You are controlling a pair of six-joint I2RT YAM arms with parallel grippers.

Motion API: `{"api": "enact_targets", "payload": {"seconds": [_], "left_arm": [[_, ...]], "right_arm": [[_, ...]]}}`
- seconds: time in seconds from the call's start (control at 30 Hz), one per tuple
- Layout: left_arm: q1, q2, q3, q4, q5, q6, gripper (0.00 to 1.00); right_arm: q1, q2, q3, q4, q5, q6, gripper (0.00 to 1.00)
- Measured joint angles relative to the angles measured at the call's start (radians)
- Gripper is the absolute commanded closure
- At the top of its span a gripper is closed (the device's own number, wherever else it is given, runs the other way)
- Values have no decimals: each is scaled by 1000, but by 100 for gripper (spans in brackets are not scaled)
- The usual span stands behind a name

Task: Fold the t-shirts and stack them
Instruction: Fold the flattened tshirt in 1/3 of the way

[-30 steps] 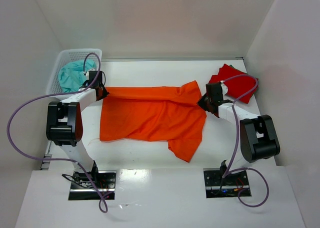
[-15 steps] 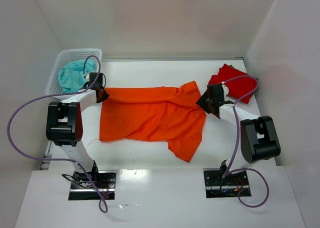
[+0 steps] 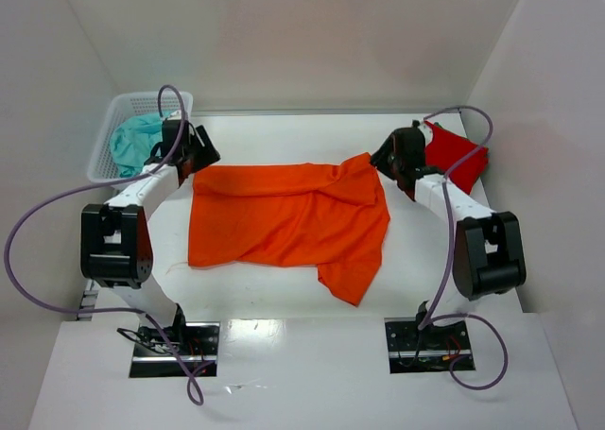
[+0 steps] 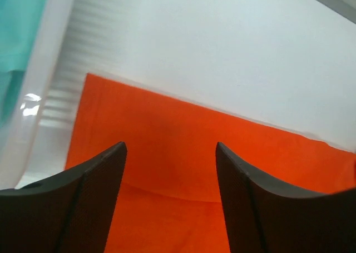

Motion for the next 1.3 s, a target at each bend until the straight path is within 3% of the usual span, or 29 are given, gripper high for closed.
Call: {"api": "enact_targets", "payload": {"seconds": [0.13, 0.2, 0.23, 0.3, 0.7, 1.3], "left_arm": [[-8, 32, 35, 33, 44, 6, 55], [-8, 64, 51, 48, 63, 3, 72], [-8, 89, 61, 62, 74, 4, 87], [-8, 122, 66, 76, 84, 8, 99], [-8, 315, 149, 28, 15, -10, 100], [41, 372, 247, -94, -48, -67, 100]], "right_arm": [[-5, 98, 118, 33, -11, -34, 82], [-12, 161, 160, 44, -29, -47, 90], [-16, 203, 181, 50, -41, -48, 96], [-18, 250, 193, 51, -56, -49, 100], [-18, 391, 230, 41, -95, -45, 100], [-68, 456, 249, 17, -100, -35, 100]]}}
